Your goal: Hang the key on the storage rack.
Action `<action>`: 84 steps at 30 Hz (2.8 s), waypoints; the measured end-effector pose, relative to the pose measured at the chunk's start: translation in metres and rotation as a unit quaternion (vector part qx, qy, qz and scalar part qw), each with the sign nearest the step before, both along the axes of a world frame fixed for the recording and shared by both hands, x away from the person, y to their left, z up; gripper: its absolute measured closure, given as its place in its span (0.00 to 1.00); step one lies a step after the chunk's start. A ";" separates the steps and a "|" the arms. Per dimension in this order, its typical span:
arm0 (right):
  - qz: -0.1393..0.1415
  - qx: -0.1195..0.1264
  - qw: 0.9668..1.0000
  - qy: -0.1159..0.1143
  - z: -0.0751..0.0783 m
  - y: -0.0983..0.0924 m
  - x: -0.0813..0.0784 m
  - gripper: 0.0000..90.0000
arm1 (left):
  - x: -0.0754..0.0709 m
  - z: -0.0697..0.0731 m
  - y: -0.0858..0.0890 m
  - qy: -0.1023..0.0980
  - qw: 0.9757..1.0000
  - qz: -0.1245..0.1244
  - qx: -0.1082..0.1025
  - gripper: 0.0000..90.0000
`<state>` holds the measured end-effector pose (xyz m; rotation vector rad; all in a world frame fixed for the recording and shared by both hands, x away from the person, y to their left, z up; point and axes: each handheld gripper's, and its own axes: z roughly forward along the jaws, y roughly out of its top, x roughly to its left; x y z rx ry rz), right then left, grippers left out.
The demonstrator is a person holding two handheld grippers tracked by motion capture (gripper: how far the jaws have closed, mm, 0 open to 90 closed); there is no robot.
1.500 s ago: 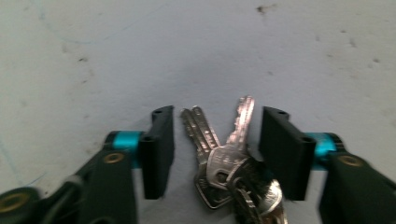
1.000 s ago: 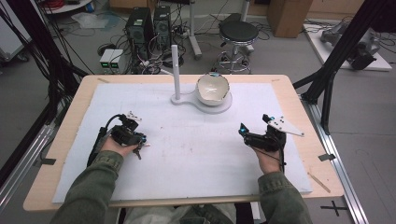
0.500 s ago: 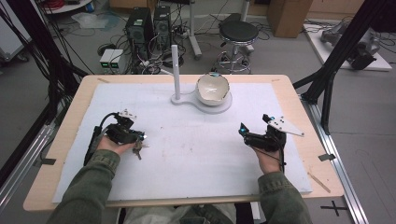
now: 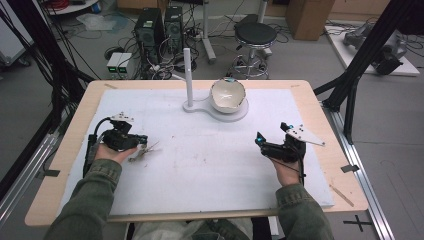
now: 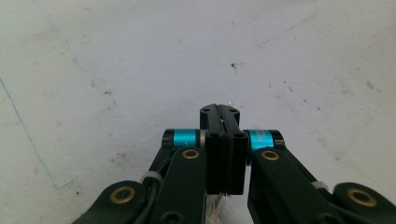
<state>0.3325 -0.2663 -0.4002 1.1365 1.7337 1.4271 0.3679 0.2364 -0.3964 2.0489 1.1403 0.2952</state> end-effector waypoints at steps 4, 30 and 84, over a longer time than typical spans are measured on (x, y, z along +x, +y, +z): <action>-0.001 0.001 1.000 -0.001 0.000 0.000 0.000 0.02 | -0.001 0.010 -0.003 -0.013 1.000 -0.015 0.011 0.99; -0.001 0.003 1.000 0.000 0.000 -0.001 0.000 0.02 | 0.011 0.088 -0.012 -0.075 0.997 -0.035 -0.003 0.99; -0.004 0.011 1.000 0.000 0.002 -0.004 -0.003 0.02 | 0.081 0.197 -0.049 -0.109 0.989 -0.097 -0.008 0.99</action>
